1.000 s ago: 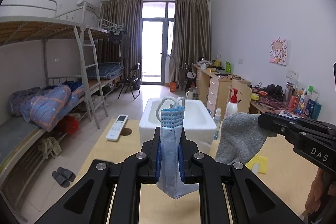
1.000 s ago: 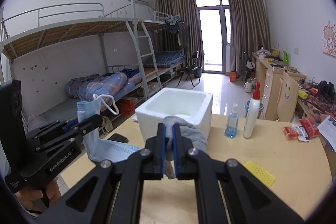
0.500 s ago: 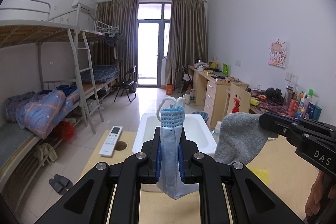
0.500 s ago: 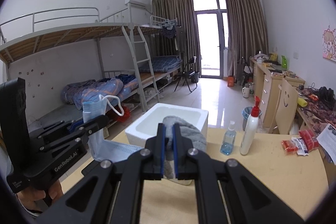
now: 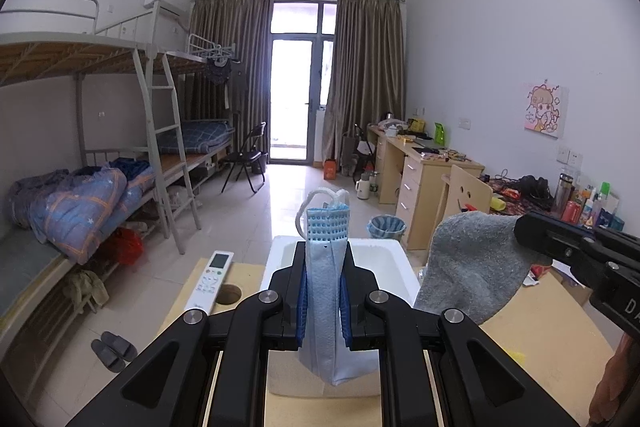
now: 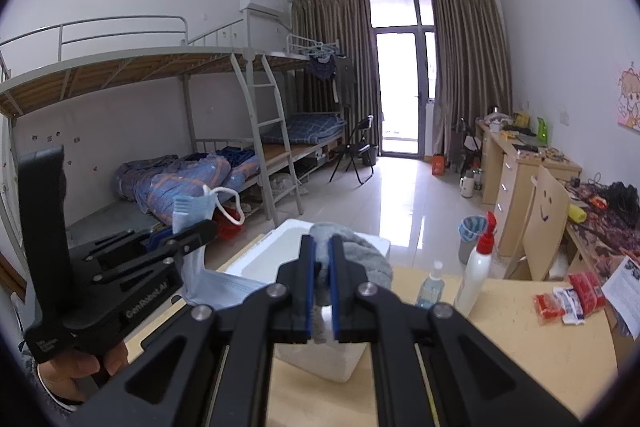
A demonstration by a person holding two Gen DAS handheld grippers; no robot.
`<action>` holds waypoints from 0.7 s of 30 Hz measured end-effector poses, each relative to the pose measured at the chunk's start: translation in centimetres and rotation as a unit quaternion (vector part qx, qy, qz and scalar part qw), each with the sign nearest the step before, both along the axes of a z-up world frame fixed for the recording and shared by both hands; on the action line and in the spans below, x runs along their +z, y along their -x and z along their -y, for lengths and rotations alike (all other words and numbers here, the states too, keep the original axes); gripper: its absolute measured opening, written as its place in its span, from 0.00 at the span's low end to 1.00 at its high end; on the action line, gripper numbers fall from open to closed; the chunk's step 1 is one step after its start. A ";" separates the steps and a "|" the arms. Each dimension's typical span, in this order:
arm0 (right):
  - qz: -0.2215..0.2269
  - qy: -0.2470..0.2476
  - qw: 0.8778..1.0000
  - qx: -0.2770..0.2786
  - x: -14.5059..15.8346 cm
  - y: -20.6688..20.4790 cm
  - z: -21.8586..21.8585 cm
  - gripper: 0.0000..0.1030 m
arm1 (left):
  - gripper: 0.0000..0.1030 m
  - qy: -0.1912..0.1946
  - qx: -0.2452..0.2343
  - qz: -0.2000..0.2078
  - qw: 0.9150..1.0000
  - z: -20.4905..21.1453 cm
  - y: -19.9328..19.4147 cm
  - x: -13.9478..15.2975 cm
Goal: Organize soft objects
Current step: 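Lower the mask into the foam box and open the left tool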
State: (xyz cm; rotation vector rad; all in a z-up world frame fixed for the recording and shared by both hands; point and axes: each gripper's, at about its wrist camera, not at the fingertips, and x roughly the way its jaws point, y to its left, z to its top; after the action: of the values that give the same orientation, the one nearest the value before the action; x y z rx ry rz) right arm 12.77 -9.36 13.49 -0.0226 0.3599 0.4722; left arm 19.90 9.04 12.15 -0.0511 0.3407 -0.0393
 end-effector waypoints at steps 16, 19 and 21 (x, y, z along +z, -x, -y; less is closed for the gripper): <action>0.004 0.002 1.000 0.004 0.1 -3.4 0.0 0.08 | 0.09 0.007 -0.012 -0.037 0.999 0.2 -7.2 -1.2; 0.004 -0.001 1.000 0.002 0.1 -3.6 0.2 0.08 | 0.08 0.005 -0.013 -0.043 0.999 0.4 -8.1 -1.7; 0.005 -0.003 1.000 0.000 0.2 -3.8 0.5 0.08 | 0.08 0.005 -0.016 -0.045 0.999 0.7 -8.3 -1.9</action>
State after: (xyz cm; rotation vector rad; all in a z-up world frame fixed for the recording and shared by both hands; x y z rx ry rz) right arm 16.58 -9.83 13.74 -0.0196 0.3489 0.4733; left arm 28.22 8.32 10.23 -0.0568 0.4324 -0.0699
